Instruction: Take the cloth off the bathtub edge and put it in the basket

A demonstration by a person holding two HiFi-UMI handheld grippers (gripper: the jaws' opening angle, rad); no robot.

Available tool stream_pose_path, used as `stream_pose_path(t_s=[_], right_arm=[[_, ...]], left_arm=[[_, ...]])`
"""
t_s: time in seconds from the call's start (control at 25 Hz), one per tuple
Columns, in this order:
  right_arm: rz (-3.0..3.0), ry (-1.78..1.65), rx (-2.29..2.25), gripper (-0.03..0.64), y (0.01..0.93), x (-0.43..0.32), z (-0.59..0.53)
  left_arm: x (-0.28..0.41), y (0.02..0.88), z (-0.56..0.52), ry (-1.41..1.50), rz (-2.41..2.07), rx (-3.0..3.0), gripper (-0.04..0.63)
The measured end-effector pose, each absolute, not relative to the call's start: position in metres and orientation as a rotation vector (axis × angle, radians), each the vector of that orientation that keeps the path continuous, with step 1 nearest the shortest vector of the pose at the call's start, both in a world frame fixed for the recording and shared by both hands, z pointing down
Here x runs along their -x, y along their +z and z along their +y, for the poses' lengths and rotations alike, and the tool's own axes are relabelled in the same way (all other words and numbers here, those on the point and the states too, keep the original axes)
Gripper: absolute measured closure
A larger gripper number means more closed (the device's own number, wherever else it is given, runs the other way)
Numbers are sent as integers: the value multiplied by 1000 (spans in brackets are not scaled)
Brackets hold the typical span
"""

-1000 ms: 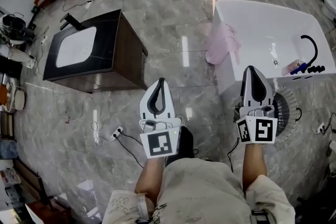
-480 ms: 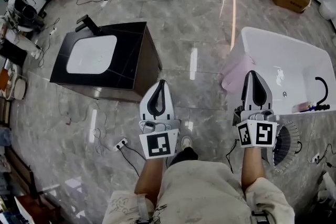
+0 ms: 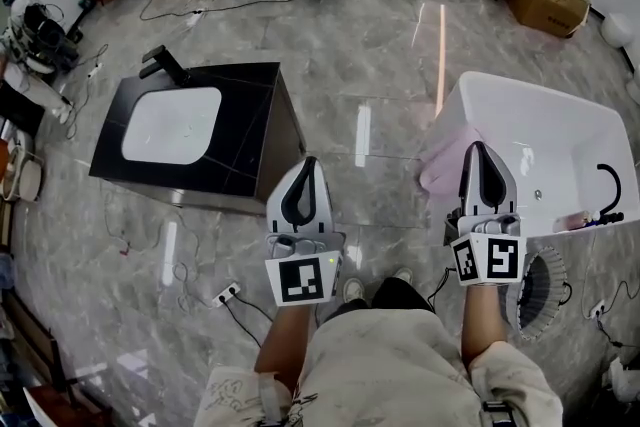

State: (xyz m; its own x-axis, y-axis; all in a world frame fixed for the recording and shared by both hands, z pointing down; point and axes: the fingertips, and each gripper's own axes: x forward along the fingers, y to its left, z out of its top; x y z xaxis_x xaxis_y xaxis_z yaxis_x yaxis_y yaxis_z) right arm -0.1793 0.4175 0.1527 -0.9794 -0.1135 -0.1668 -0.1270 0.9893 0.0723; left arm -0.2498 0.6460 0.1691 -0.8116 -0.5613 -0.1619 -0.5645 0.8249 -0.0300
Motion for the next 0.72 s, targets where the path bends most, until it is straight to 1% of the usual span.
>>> stream_pose_path(t_s=[0.36, 0.72], right_arm=[[2964, 80, 245, 627, 168, 199, 377], [2941, 33, 397, 627, 175, 218, 275]], left_arm=[[275, 174, 603, -11, 2807, 965, 592], [305, 168, 486, -28, 2694, 1145, 592]])
